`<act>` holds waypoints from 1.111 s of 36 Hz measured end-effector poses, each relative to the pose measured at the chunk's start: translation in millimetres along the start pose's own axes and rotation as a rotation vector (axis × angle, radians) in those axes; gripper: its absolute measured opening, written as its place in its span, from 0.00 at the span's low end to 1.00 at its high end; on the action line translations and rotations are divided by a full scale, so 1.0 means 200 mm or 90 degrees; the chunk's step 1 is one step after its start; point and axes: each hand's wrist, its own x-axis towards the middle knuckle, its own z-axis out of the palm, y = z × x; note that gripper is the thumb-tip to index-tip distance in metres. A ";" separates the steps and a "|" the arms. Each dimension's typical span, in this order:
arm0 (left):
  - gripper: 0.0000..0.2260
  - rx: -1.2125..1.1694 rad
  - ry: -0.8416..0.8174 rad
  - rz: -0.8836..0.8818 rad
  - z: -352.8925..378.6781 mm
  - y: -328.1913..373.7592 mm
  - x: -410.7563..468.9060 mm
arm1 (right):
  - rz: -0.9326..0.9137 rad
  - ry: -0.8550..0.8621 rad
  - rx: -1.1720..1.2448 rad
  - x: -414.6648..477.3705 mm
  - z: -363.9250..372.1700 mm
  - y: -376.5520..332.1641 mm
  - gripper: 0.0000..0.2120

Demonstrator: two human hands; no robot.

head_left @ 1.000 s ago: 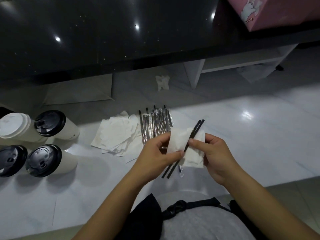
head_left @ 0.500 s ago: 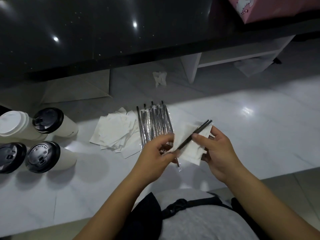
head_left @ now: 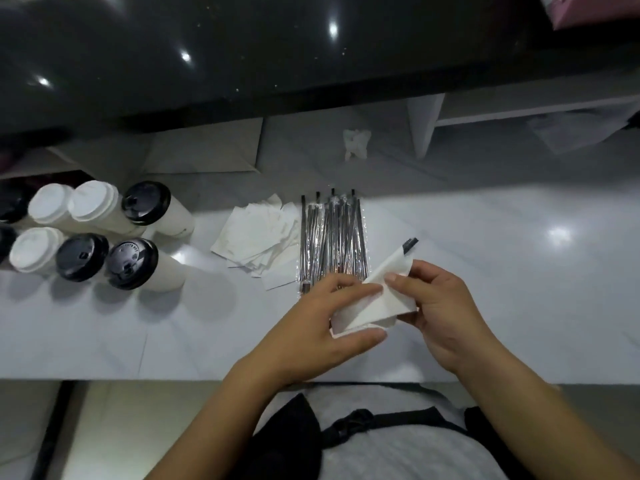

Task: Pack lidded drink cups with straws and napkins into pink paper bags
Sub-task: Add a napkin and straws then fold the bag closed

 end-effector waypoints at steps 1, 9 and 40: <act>0.20 -0.018 0.020 -0.018 0.01 0.01 -0.02 | -0.004 -0.010 -0.012 0.01 0.00 0.00 0.06; 0.15 -0.264 0.292 -0.178 0.06 0.05 -0.14 | -0.039 -0.166 -0.131 0.01 0.08 0.00 0.05; 0.14 -0.564 0.596 -0.082 -0.65 -0.88 -1.77 | -0.083 -0.428 -0.324 -0.73 1.82 0.83 0.06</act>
